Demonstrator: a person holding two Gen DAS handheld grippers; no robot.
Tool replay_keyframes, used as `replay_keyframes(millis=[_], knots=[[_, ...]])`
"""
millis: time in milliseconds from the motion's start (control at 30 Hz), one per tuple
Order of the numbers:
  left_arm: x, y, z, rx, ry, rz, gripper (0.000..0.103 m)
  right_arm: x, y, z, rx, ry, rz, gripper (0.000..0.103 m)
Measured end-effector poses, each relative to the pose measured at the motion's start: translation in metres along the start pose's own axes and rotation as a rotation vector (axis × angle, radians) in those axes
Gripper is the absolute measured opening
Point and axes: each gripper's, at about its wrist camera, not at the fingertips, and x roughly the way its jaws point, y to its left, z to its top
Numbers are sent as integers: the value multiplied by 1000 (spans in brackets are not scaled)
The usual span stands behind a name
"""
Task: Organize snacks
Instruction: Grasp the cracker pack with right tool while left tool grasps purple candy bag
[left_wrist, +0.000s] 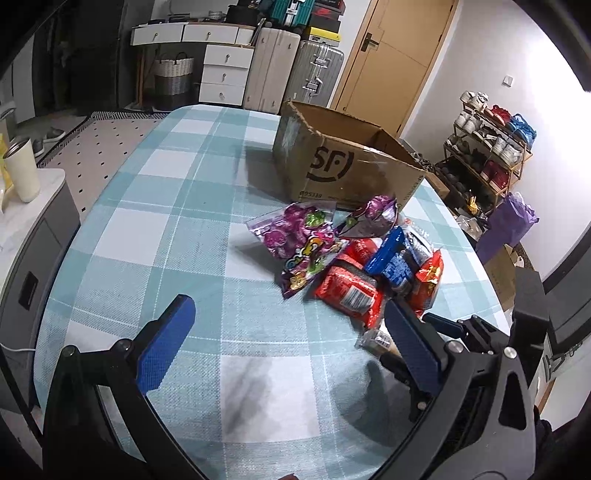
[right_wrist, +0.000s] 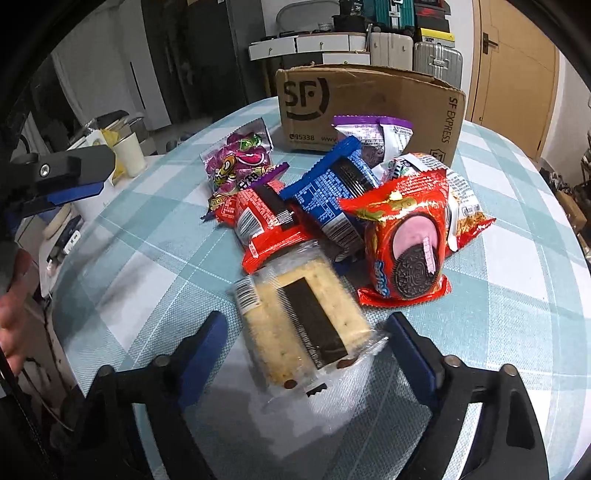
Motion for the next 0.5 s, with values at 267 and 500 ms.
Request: replay_keyframes(millis=[267, 500], knots=[[5, 14, -1, -28, 14, 8, 102, 2, 12, 1, -83, -2, -28, 66], [6, 18, -2, -37, 19, 15, 102, -2, 8, -3, -61, -18, 9, 63]])
